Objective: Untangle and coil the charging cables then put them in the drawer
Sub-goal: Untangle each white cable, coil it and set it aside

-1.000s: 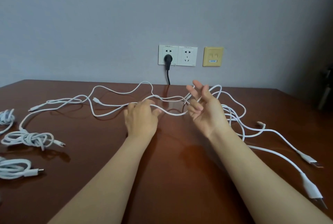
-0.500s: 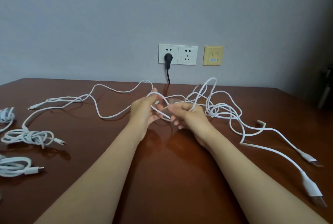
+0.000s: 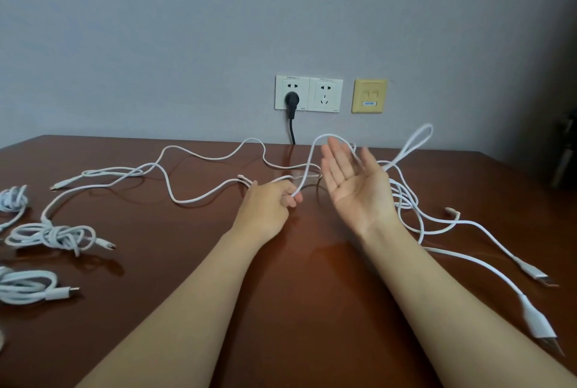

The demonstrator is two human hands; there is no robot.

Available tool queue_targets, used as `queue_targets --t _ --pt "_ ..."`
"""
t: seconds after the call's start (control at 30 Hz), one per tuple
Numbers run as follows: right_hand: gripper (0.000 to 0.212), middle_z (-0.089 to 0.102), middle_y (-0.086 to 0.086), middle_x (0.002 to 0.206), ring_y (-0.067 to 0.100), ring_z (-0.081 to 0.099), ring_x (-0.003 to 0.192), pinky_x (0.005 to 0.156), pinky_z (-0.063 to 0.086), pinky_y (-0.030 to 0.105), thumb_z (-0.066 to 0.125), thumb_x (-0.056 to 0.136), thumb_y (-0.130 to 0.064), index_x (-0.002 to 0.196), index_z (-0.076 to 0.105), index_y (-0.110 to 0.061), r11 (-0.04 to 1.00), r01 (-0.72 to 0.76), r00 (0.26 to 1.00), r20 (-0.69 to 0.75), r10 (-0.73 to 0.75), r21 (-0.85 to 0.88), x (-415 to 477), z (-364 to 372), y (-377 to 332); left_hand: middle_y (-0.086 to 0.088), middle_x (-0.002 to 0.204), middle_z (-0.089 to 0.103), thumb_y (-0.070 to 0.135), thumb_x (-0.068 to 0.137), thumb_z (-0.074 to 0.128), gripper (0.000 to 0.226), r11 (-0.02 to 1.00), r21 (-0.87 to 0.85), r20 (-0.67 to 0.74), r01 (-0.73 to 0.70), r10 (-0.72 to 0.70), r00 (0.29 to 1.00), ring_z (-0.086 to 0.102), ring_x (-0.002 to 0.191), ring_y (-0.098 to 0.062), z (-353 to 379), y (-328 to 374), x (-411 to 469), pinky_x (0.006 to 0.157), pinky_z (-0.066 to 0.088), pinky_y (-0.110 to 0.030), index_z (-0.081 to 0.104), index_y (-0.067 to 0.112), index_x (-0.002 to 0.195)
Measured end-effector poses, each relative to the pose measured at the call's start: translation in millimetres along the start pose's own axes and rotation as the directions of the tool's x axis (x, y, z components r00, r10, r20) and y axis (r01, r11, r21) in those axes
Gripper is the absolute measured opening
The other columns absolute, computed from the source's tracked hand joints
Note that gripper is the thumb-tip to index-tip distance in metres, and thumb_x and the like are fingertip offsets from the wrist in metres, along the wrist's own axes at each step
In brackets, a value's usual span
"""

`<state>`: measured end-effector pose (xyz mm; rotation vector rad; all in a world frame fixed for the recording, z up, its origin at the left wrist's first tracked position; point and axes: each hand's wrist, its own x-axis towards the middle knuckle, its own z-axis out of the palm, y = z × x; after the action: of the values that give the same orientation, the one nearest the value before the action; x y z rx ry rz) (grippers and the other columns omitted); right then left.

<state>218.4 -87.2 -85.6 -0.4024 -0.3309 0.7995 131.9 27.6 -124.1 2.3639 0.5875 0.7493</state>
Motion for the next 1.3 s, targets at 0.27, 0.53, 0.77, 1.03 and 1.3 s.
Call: queue_targets --t 0.27,0.53,0.77,1.03,1.3 --pt "0.046 0.053 0.005 0.130 0.023 0.048 0.117 0.098 0.035 0.029 0.041 0.079 -0.004 0.120 0.058 -0.014 -0.361 0.417 0.887 0.461 -0.041 -0.834 -0.7 -8.1 29.1 0.002 0.077 0.068 0.003 0.090 0.050 0.022 0.911 -0.404 -0.020 -0.081 0.079 0.997 0.059 0.077 -0.011 1.7 5.4 1.2 0.078 0.045 -0.030 0.062 0.019 0.080" --pt "0.024 0.053 -0.004 0.064 0.018 0.049 0.068 0.063 0.032 0.029 0.047 0.086 -0.024 0.068 0.062 -0.017 -0.423 0.334 0.865 0.452 -0.216 -0.842 -2.7 -10.7 18.2 0.018 0.064 0.063 0.016 0.089 0.059 0.026 0.907 -0.371 -0.271 -0.199 0.100 0.957 0.057 0.066 0.010 -7.2 15.9 -1.2 0.067 0.041 -0.004 0.059 0.031 0.067" --pt "0.028 0.025 -0.008 0.035 0.006 0.017 0.032 0.040 0.010 0.021 0.043 0.079 -0.010 0.051 0.046 -0.013 0.828 0.152 0.985 0.009 -0.175 -0.540 0.9 4.7 -1.0 0.014 0.054 0.062 0.027 0.098 0.043 0.036 0.918 -0.389 -0.096 -0.078 0.044 0.994 0.055 0.059 -0.002 -1.7 4.1 0.3 0.070 0.042 -0.021 0.059 0.027 0.066" --pt "0.033 0.031 -0.008 0.038 0.003 0.023 0.031 0.035 0.021 0.016 0.035 0.102 -0.019 0.078 0.057 -0.015 0.610 0.077 0.987 -0.027 -0.159 -0.789 11.7 -11.7 4.3 0.016 0.086 0.070 0.004 0.092 0.048 0.030 0.970 -0.204 0.035 -0.134 0.144 0.989 0.054 0.075 0.009 0.2 13.0 -6.6 0.079 0.036 -0.006 0.061 0.029 0.100" --pt "0.023 0.049 -0.001 0.053 0.008 0.043 0.043 0.049 0.035 0.019 0.035 0.100 -0.009 0.088 0.053 -0.018 0.423 0.142 0.980 0.066 -0.189 -0.895 13.5 -12.1 20.2 -0.008 0.076 0.069 -0.004 0.098 0.027 0.032 0.406 -0.907 0.039 0.110 -0.180 0.983 0.069 0.072 -0.015 -14.4 25.7 -0.2 0.077 0.055 -0.023 0.045 0.009 0.076"
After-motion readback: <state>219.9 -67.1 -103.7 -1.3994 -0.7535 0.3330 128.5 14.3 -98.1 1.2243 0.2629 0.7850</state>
